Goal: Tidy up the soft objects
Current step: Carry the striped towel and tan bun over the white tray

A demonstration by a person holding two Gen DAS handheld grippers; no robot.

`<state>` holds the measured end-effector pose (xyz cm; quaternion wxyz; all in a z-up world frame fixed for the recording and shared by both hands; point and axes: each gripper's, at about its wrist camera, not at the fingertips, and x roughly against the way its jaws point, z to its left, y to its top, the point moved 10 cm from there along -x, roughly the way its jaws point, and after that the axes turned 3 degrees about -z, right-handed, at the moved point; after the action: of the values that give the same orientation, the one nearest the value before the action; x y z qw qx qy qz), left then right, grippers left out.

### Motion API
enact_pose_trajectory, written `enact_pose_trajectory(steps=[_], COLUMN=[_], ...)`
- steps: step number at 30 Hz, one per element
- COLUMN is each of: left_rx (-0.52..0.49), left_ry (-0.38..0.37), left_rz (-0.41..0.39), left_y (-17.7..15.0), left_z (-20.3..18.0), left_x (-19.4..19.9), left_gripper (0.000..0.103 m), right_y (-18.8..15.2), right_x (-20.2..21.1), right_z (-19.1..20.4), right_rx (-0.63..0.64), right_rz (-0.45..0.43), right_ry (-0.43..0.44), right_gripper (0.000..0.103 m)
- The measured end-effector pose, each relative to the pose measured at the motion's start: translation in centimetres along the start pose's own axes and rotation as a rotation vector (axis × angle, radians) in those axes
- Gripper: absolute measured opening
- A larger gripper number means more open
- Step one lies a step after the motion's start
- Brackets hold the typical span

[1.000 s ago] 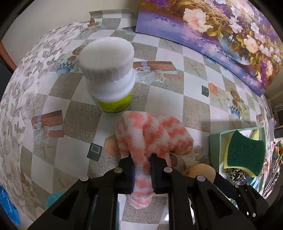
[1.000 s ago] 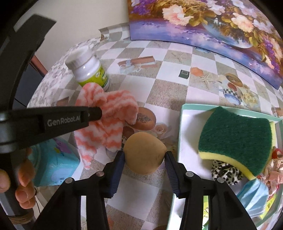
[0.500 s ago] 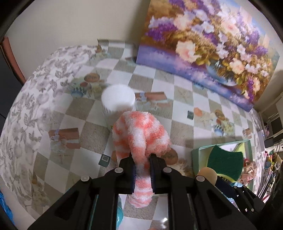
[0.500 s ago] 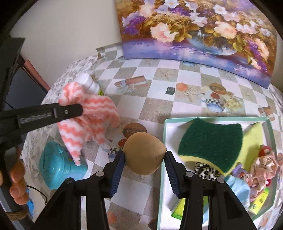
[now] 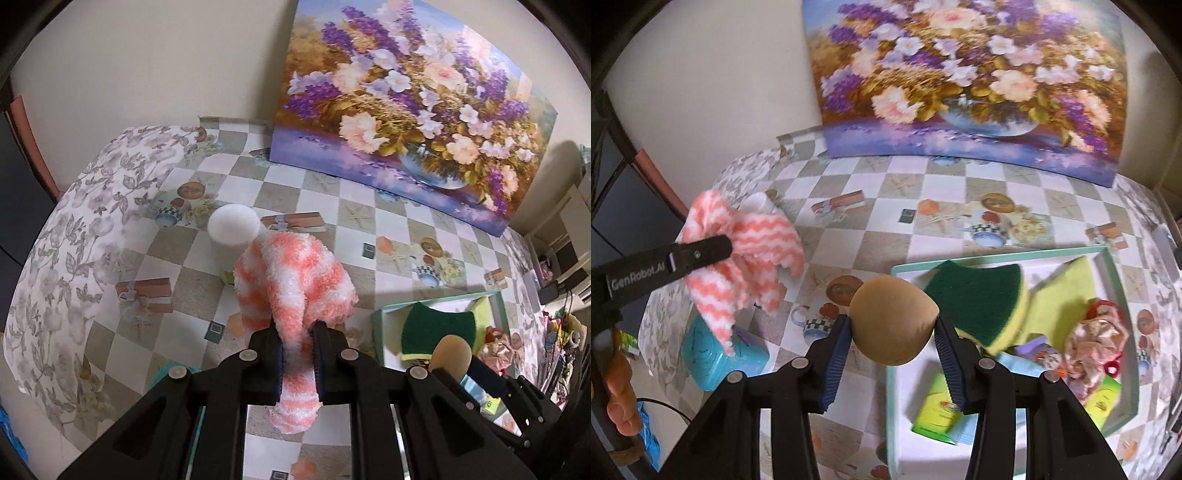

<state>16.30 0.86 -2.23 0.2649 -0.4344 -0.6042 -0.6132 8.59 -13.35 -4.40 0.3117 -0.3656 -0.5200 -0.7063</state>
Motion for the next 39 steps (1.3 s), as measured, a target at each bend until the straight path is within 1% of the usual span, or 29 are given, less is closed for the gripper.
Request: enact_pose_trajectory(steps=[9, 17, 25, 28, 30, 34, 39], left_rx=[-0.061, -0.146, -0.242, -0.262, -0.274, -0.278, -0.276], left_ry=[-0.028, -0.072, -0.144, -0.182, -0.192, -0.212, -0.191], left_rz=[-0.021, -0.013, 0.058, 0.096, 0.122, 0.153, 0.212], left_y=[-0.5, -1.6, -4.3, -5.6, -6.3, -7.3, -8.7], left_z=[-3.3, -7.9, -13.6, -15.4, -16.2, -17.1, -16.9], left_x=[1.8, 2.3, 0.9, 0.1, -0.5, -1.5, -3.5], left_gripper=[0.013, 0.013, 0.014, 0.014, 0.014, 0.014, 0.014], right_y=[0.3, -0.3, -1.1, -1.5, -1.6, -1.6, -1.8], right_x=[2.5, 3.5, 3.4, 3.3, 3.4, 3.7, 3.4], right_z=[-5.8, -10.7, -13.4, -14.2, -14.7, -15.2, -15.4], right_rx=[-0.089, -0.155, -0.194, -0.203, -0.211, -0.221, -0.226], right_rz=[-0.035, -0.031, -0.008, -0.003, -0.003, -0.01, -0.004], right_ry=[-0.078, -0.149, -0.172, -0.182, -0.184, -0.178, -0.173], right_gripper=[0.049, 0.049, 0.05, 0.05, 0.05, 0.05, 0.05])
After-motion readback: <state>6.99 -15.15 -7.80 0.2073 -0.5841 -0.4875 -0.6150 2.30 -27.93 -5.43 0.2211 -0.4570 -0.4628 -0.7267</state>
